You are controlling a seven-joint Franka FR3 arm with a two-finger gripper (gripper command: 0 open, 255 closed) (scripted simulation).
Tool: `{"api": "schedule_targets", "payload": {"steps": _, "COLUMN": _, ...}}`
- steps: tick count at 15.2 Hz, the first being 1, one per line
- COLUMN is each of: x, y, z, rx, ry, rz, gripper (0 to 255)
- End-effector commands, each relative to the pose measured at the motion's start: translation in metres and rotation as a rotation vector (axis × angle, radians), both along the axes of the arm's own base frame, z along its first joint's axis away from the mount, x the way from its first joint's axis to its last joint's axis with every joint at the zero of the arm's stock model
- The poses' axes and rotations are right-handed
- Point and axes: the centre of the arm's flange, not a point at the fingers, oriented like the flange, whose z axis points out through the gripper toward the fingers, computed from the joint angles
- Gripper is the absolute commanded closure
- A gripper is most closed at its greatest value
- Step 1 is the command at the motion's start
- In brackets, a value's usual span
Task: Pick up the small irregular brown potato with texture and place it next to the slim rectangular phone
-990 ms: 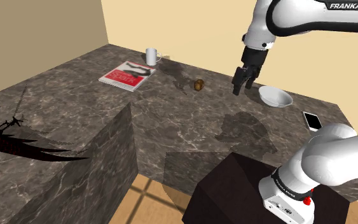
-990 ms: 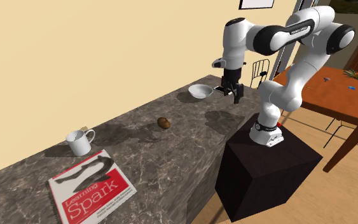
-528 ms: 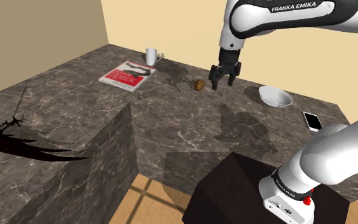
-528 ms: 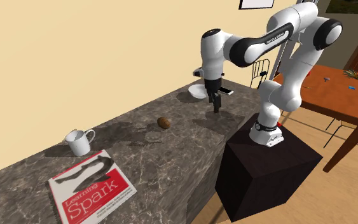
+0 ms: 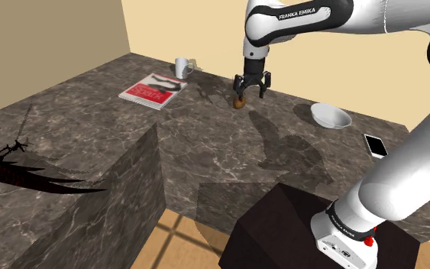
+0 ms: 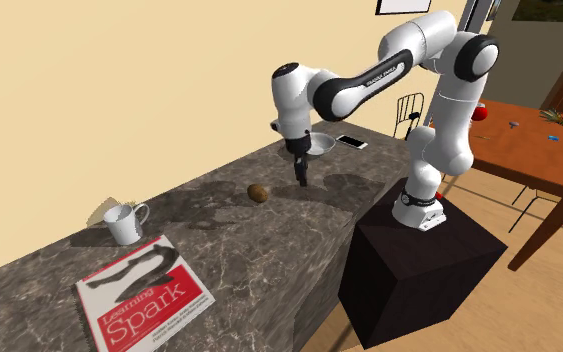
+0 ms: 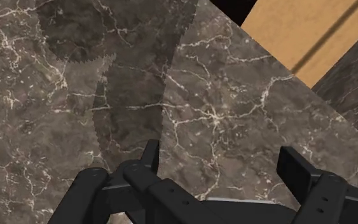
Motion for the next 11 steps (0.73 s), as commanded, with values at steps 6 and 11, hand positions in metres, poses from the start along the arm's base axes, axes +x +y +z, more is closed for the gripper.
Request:
{"api": "schedule_targets", "payload": {"steps": 6, "x": 0.079, "y": -0.036, "z": -0.043, "rx": -0.059, "ry": 0.047, "rz": -0.183, "gripper": 0}}
{"api": "schedule_targets", "payload": {"steps": 11, "x": 0.13, "y": -0.073, "z": -0.072, "rx": -0.1, "ry": 0.081, "rz": -0.312, "gripper": 0}}
